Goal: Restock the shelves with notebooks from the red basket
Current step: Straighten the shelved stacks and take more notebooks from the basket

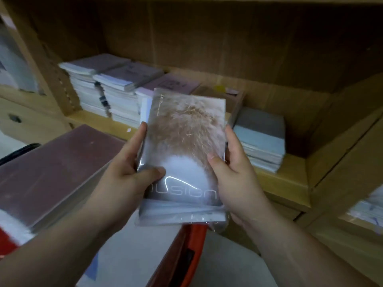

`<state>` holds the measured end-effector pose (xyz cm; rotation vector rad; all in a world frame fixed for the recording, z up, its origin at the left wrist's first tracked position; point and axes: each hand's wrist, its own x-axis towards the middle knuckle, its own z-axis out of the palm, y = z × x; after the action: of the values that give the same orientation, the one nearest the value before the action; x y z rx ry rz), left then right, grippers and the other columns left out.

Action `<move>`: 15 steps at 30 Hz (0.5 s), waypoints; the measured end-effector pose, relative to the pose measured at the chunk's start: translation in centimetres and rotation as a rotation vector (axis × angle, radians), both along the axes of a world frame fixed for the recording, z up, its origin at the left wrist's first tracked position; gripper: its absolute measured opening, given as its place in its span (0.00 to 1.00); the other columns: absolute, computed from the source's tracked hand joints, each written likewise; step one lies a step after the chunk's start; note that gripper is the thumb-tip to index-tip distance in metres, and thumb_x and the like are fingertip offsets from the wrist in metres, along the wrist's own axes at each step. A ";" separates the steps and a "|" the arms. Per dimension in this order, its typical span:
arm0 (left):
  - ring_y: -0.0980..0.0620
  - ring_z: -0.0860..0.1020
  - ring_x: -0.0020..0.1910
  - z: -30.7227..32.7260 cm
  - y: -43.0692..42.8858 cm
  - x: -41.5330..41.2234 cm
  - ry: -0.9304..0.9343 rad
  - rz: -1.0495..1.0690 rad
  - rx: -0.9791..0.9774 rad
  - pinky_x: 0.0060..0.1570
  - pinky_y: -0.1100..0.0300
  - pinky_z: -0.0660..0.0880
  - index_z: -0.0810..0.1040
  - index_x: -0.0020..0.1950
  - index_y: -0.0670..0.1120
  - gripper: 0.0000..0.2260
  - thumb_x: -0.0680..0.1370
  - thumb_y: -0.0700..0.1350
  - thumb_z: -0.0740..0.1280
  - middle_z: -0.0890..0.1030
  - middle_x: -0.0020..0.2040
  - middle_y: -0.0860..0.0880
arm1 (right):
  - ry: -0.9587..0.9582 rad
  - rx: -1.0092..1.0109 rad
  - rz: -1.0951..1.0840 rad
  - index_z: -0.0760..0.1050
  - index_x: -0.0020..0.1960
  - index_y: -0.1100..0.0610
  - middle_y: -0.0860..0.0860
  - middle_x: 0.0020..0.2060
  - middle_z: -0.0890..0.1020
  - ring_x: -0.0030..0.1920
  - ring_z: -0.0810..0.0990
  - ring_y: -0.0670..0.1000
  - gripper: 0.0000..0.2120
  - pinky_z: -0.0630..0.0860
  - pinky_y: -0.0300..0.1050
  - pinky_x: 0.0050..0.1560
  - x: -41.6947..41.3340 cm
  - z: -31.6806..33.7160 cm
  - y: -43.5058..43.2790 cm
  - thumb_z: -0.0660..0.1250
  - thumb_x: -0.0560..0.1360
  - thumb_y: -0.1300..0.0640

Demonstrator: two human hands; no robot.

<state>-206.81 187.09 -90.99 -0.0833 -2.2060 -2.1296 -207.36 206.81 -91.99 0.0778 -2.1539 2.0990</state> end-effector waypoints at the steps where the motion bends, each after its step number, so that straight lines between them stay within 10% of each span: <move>1: 0.62 0.79 0.36 0.7 1.2 -1.4 0.027 -0.046 -0.018 0.33 0.67 0.75 0.61 0.78 0.66 0.40 0.77 0.32 0.70 0.74 0.67 0.72 | -0.001 -0.051 -0.052 0.55 0.78 0.34 0.39 0.73 0.72 0.72 0.72 0.42 0.32 0.69 0.51 0.74 -0.5 0.5 1.1 0.63 0.83 0.58; 7: 0.55 0.85 0.46 4.0 10.2 -8.2 0.063 -0.252 -0.068 0.43 0.63 0.79 0.65 0.79 0.57 0.38 0.75 0.35 0.74 0.82 0.62 0.51 | 0.002 -0.316 -0.345 0.68 0.74 0.40 0.48 0.60 0.83 0.53 0.86 0.52 0.25 0.84 0.57 0.50 -3.1 3.4 8.5 0.64 0.83 0.61; 12: 0.52 0.84 0.57 2.2 15.3 -10.6 0.091 -0.330 -0.155 0.61 0.51 0.79 0.72 0.75 0.53 0.33 0.71 0.42 0.74 0.83 0.63 0.53 | -0.066 -0.411 -0.489 0.70 0.73 0.42 0.52 0.54 0.85 0.45 0.88 0.54 0.22 0.84 0.63 0.44 -5.1 2.7 13.4 0.63 0.83 0.61; 15: 0.61 0.82 0.53 0.3 16.4 -10.7 0.128 -0.354 -0.309 0.57 0.62 0.77 0.79 0.64 0.58 0.22 0.74 0.40 0.75 0.85 0.52 0.61 | -0.156 -0.438 -0.554 0.72 0.70 0.43 0.52 0.52 0.85 0.41 0.88 0.54 0.20 0.84 0.63 0.41 -6.2 1.3 14.9 0.65 0.82 0.59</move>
<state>-217.47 203.47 -90.73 -0.6526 -2.5758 -1.8371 -213.61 221.73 -90.70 -0.6607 -1.4825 2.2014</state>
